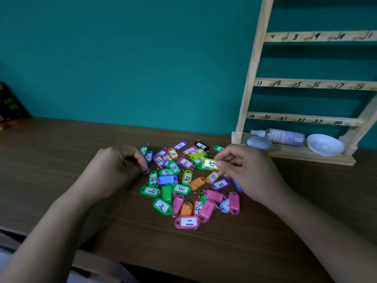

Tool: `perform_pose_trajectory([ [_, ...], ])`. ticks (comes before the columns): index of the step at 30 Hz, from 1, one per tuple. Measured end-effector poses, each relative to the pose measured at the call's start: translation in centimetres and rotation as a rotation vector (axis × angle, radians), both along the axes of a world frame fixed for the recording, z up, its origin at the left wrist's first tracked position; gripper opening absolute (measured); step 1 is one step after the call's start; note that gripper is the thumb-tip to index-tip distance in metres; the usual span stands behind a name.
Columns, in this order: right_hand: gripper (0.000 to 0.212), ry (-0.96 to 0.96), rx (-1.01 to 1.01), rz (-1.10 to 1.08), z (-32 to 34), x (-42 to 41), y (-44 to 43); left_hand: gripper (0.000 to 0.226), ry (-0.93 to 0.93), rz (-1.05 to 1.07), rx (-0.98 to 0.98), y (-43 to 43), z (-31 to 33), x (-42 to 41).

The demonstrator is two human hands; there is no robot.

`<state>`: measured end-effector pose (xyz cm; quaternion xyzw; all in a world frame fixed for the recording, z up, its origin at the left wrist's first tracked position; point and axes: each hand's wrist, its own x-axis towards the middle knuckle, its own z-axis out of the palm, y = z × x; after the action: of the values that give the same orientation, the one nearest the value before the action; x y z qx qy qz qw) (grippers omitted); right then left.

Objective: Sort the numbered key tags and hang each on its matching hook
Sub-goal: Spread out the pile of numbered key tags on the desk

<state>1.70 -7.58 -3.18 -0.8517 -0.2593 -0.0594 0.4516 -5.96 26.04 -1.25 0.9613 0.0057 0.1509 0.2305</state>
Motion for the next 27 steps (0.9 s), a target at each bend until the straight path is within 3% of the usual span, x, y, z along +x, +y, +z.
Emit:
perform_pose_trajectory([
  [4, 0.011, -0.066, -0.132, -0.004, 0.1, 0.0, 1.0, 0.027, 0.126, -0.011, -0.002, 1.1, -0.1, -0.4],
  [9, 0.006, -0.080, -0.168, 0.003, 0.0, -0.1, 2.5, 0.052, 0.194, -0.014, -0.002, 1.5, 0.0, -0.4],
  [12, 0.004, -0.179, -0.235, 0.015, 0.3, 0.0, 2.9, 0.043, 0.141, 0.000, -0.021, 0.6, 0.0, -0.3],
  [15, 0.005, -0.246, -0.312, 0.057, 0.5, 0.0, 3.1, 0.034, 0.041, -0.113, -0.045, -1.3, 0.0, -0.5],
  [20, 0.016, -0.194, -0.415, 0.212, 0.2, -0.4, 3.1, 0.031, 0.058, -0.277, -0.009, -3.4, -0.3, -0.1],
  [27, 0.023, -0.187, -0.483, 0.247, -0.1, -0.6, 2.8, 0.022, 0.078, -0.214, 0.017, -2.3, -0.4, -0.2],
])
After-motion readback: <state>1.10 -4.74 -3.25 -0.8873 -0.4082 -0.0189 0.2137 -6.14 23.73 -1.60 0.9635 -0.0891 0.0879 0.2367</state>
